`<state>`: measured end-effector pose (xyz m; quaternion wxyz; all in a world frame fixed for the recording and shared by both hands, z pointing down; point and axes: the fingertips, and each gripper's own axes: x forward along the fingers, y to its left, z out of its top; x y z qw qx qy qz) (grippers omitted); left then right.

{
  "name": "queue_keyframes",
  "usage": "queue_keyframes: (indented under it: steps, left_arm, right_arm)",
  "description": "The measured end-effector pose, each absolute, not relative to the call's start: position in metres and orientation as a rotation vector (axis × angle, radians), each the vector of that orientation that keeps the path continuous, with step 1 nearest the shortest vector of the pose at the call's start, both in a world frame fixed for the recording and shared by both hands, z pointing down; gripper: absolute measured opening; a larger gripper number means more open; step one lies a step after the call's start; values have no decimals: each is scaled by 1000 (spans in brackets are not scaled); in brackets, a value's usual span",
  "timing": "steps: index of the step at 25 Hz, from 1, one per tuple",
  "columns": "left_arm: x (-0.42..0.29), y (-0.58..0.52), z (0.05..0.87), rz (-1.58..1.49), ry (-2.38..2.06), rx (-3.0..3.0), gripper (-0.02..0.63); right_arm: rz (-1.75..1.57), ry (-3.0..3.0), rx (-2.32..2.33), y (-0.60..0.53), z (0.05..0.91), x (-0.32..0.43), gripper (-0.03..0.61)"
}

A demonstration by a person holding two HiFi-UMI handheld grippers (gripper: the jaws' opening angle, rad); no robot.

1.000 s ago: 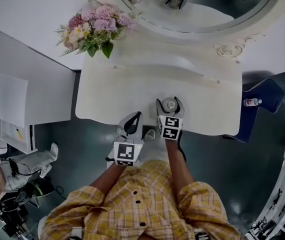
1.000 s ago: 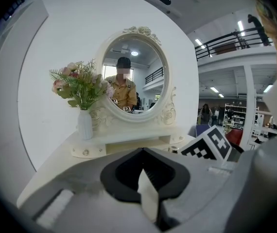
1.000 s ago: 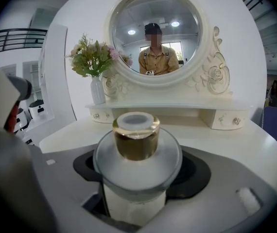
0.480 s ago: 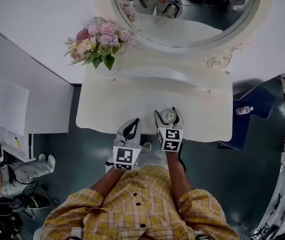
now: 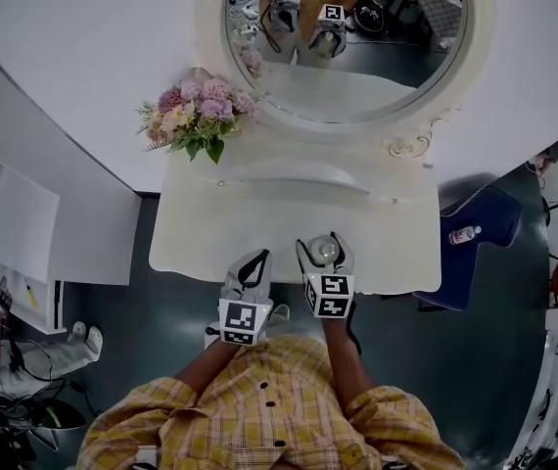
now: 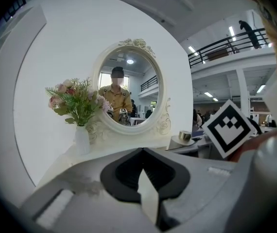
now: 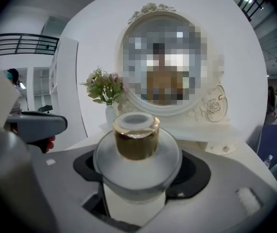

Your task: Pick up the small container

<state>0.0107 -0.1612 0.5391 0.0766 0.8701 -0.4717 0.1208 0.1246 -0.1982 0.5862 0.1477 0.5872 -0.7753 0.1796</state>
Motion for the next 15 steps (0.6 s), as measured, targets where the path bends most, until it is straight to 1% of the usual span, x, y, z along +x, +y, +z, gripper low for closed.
queue_keyframes:
  steps: [15]
  left_arm:
    - [11,-162,515,322,-1387,2670,0]
  right_arm:
    - [490,-2255,1750,-186,537,133,339]
